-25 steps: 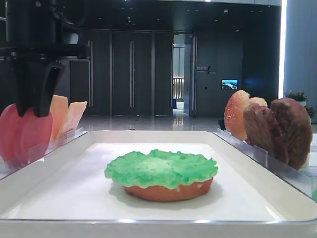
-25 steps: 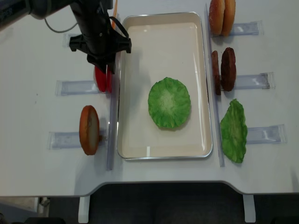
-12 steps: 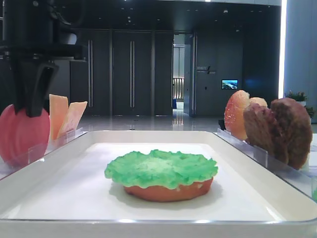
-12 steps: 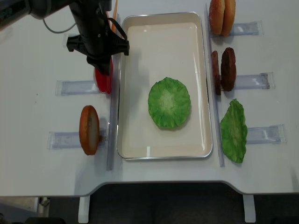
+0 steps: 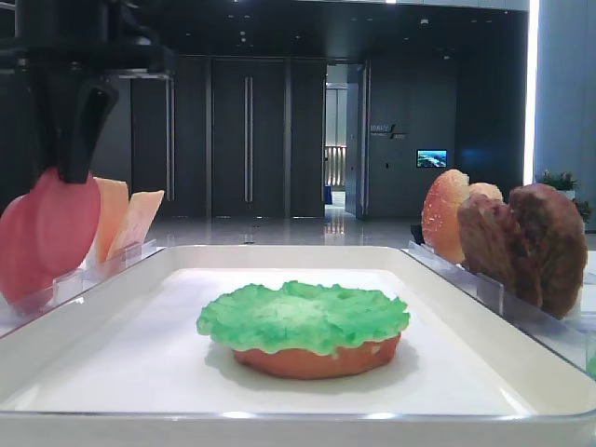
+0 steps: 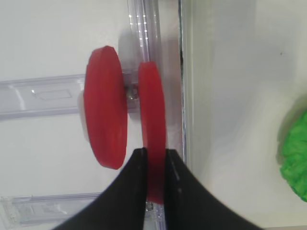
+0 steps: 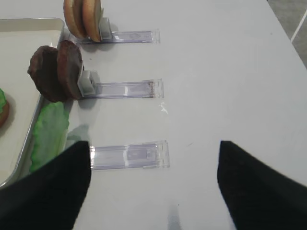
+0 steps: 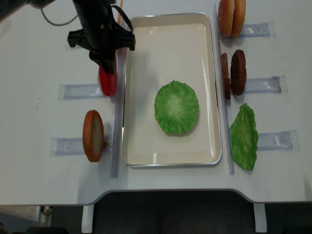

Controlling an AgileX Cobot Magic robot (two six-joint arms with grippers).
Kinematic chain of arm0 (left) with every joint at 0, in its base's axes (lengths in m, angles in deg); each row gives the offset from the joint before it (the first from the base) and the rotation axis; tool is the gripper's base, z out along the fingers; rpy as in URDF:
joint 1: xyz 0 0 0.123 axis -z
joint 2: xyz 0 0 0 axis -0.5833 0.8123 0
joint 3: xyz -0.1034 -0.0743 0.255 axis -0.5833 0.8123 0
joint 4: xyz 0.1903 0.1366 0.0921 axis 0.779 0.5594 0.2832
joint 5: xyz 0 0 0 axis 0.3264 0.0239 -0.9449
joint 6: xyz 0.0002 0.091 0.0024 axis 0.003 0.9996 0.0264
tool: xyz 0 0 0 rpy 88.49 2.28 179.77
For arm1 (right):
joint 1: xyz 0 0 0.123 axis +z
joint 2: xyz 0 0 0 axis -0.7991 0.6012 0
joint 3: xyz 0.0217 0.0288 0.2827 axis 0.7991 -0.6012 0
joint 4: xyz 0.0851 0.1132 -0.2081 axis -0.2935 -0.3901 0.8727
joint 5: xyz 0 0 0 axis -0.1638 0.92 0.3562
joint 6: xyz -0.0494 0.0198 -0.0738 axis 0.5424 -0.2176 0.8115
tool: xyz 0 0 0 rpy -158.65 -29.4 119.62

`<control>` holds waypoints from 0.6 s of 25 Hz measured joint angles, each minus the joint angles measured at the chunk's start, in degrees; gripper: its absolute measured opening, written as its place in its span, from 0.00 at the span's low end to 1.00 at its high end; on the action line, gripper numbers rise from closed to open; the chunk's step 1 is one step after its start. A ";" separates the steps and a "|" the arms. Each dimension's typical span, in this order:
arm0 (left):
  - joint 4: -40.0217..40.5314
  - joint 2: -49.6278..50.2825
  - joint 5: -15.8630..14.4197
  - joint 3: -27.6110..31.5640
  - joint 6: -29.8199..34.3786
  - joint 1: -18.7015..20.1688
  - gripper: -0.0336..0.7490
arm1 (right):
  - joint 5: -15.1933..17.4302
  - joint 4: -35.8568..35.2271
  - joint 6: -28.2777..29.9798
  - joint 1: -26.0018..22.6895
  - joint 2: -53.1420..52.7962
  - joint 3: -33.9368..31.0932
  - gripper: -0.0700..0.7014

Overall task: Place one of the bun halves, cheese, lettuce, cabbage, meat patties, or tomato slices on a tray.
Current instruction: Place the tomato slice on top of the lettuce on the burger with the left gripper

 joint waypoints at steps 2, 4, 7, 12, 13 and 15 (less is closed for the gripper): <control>0.00 0.00 -0.66 -1.88 0.38 0.00 0.13 | 0.00 0.00 0.00 0.00 0.00 0.00 0.77; -0.82 0.00 -0.60 -2.82 0.88 0.00 0.13 | 0.00 0.00 0.00 0.00 0.00 0.00 0.77; -2.54 0.00 -0.66 -3.09 1.43 0.00 0.13 | 0.00 0.00 0.00 0.00 0.00 0.00 0.77; -5.38 -2.75 -0.66 -3.09 3.01 0.00 0.13 | 0.00 0.00 -0.04 0.00 0.00 0.00 0.77; -6.30 -3.87 -0.71 -3.09 3.31 0.00 0.13 | 0.00 0.00 -0.04 0.00 0.00 0.00 0.77; -8.23 -6.32 -0.77 -2.96 4.31 0.00 0.13 | 0.00 0.00 -0.04 0.00 0.00 0.00 0.77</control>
